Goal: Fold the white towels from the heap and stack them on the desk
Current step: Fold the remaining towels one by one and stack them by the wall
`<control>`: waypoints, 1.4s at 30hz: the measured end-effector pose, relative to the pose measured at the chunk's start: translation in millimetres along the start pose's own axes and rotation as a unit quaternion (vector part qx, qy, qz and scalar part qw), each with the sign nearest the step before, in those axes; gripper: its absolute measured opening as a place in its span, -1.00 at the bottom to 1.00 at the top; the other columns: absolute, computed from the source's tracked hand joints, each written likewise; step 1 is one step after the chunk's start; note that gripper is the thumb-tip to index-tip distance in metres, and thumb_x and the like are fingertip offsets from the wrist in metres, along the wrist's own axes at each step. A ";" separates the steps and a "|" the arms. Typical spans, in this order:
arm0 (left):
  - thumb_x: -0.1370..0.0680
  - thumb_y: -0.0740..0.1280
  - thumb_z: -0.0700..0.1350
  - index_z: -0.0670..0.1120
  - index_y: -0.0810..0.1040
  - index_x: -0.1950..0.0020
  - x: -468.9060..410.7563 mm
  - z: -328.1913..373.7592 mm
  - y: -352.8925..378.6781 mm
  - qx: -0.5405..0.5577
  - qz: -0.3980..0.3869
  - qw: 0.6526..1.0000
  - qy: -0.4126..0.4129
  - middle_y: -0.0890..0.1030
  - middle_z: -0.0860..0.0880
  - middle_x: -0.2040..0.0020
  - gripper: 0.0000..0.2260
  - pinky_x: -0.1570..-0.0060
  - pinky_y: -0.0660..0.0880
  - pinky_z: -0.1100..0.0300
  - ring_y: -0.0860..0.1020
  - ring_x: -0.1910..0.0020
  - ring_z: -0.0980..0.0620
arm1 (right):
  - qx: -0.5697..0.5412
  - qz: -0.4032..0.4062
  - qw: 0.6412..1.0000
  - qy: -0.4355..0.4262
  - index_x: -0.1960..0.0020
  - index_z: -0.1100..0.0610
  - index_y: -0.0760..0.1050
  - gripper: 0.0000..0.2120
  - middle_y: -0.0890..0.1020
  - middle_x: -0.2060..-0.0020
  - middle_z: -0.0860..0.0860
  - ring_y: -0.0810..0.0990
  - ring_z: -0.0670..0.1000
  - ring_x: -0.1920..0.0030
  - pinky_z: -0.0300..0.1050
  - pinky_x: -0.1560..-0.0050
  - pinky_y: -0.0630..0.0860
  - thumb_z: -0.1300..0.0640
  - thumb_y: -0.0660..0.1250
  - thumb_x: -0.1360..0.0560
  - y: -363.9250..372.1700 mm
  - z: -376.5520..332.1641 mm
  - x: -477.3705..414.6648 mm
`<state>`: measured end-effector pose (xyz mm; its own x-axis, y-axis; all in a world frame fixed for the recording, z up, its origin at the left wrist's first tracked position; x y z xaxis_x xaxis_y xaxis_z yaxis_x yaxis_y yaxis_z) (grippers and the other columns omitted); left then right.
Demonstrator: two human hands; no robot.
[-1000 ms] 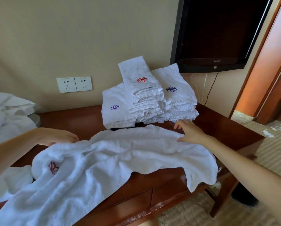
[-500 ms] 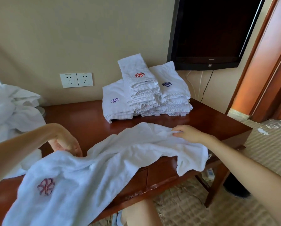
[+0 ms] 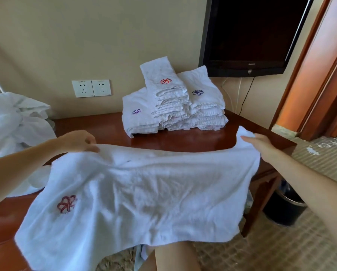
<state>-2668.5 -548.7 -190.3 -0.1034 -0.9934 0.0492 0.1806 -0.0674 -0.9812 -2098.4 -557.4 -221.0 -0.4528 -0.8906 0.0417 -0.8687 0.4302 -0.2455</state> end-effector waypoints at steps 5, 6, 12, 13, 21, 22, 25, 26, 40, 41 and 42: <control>-0.47 0.43 0.12 0.07 0.62 0.29 -15.4 -17.2 -17.3 0.063 0.101 0.992 -0.033 0.61 -0.02 0.35 -0.81 0.30 0.40 0.15 0.56 0.31 -0.01 | -0.056 0.068 0.996 0.004 -0.39 0.22 0.41 -0.56 0.53 -0.20 0.12 0.52 0.11 -0.18 -0.09 -0.15 0.45 0.07 0.32 -0.57 -9.3 0.3 -28.0; -0.46 0.42 0.13 0.08 0.62 0.29 -20.1 -19.2 -16.3 0.066 0.106 0.991 -0.039 0.61 -0.01 0.36 -0.81 0.31 0.39 0.15 0.56 0.31 -0.01 | -0.062 0.082 0.995 0.002 -0.31 0.22 0.47 -0.65 0.53 -0.09 0.11 0.54 0.08 -0.05 -0.14 -0.01 0.46 0.06 0.30 -0.58 -9.2 -1.0 -35.9; -0.45 0.43 0.15 -0.05 0.66 0.20 -58.9 -22.9 17.2 0.085 0.078 0.991 -0.072 0.62 -0.02 0.31 -0.74 0.26 0.45 0.10 0.57 0.28 0.00 | 0.009 0.134 0.991 -0.005 0.36 0.12 0.29 -0.62 0.36 0.47 -0.01 0.30 0.03 0.37 -0.23 0.44 0.22 0.05 0.27 -0.59 11.0 -13.3 -91.8; -0.44 0.42 0.17 -0.07 0.64 0.22 -63.8 -23.0 24.4 0.083 0.078 0.990 -0.081 0.61 -0.02 0.33 -0.70 0.29 0.44 0.11 0.57 0.30 0.00 | 0.029 0.133 0.991 -0.001 0.34 0.20 0.34 -0.63 0.35 0.51 0.00 0.32 0.06 0.34 -0.20 0.45 0.22 0.06 0.29 -0.57 15.4 -11.0 -103.1; -0.20 0.33 0.48 -0.12 0.42 0.41 -81.2 -44.7 41.6 0.113 0.100 0.968 -0.199 0.45 -0.04 0.55 -0.38 0.44 0.27 0.20 0.48 0.49 -0.04 | 0.143 0.120 0.982 0.035 -0.10 0.22 0.60 -0.70 0.61 0.01 0.17 0.60 0.21 -0.06 -0.05 0.01 0.44 -0.01 0.35 -0.53 54.0 24.9 -163.6; -0.18 0.33 0.49 -0.12 0.43 0.41 -84.4 -48.4 41.6 0.113 0.100 0.968 -0.203 0.45 -0.04 0.56 -0.36 0.43 0.28 0.21 0.50 0.48 -0.05 | 0.159 0.117 0.980 0.036 -0.16 0.20 0.59 -0.66 0.63 -0.05 0.16 0.60 0.22 -0.09 -0.06 0.00 0.45 -0.03 0.35 -0.53 60.0 25.4 -168.2; -0.19 0.35 0.48 -0.13 0.43 0.42 -91.9 -52.7 43.5 0.113 0.113 0.966 -0.203 0.46 -0.05 0.57 -0.37 0.42 0.28 0.19 0.52 0.48 -0.08 | 0.201 0.115 0.972 0.032 -0.09 0.19 0.61 -0.66 0.64 -0.06 0.17 0.61 0.22 -0.05 -0.04 0.01 0.48 -0.06 0.36 -0.51 73.4 18.3 -178.9; -0.21 0.37 0.45 -0.14 0.43 0.41 -93.4 -53.3 45.0 0.110 0.120 0.966 -0.201 0.47 -0.07 0.56 -0.38 0.43 0.28 0.18 0.51 0.47 -0.09 | 0.212 0.118 0.970 0.032 -0.11 0.19 0.60 -0.66 0.64 -0.06 0.17 0.61 0.22 -0.06 -0.02 0.00 0.50 -0.06 0.37 -0.51 75.6 15.9 -181.0; -0.43 0.40 0.23 -0.07 0.57 -0.07 -91.7 -40.7 56.2 -0.055 0.224 0.968 -0.100 0.55 -0.19 -0.09 -0.58 0.02 0.43 -0.12 0.48 -0.08 -0.24 | 0.559 0.196 0.787 -0.171 -0.03 0.13 0.53 -0.73 0.50 -0.02 0.14 0.41 0.16 -0.09 -0.02 -0.06 0.14 0.36 0.32 -0.38 82.8 12.2 -168.0; -0.45 0.43 0.16 -0.09 0.57 -0.08 -92.2 -36.0 56.0 -0.062 0.233 0.967 -0.088 0.54 -0.20 -0.09 -0.63 0.02 0.43 -0.13 0.47 -0.08 -0.26 | 0.581 0.181 0.774 -0.173 -0.01 0.11 0.54 -0.74 0.51 -0.01 0.13 0.42 0.15 -0.08 -0.02 -0.07 0.15 0.36 0.31 -0.38 84.4 12.8 -163.6; -0.46 0.45 0.07 -0.11 0.58 -0.07 -92.6 -29.9 56.4 -0.065 0.236 0.967 -0.071 0.54 -0.20 -0.06 -0.68 0.04 0.44 -0.12 0.47 -0.06 -0.25 | 0.598 0.163 0.767 -0.166 0.00 0.11 0.56 -0.77 0.52 -0.01 0.12 0.45 0.15 -0.08 -0.01 -0.09 0.20 0.35 0.32 -0.41 86.3 13.8 -158.9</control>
<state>-2678.1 -457.7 -255.7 0.0975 -0.9137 -0.3945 0.0488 0.4003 -0.9151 -2098.6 -380.7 -262.1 -0.3571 -0.8389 -0.4108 0.1754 0.3717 -0.9116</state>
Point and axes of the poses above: each hand's wrist, its own x-axis away from the middle knuckle, its own y-axis out of the palm, z = x × y, the point moved 2 cm from there along -x, towards the middle knuckle
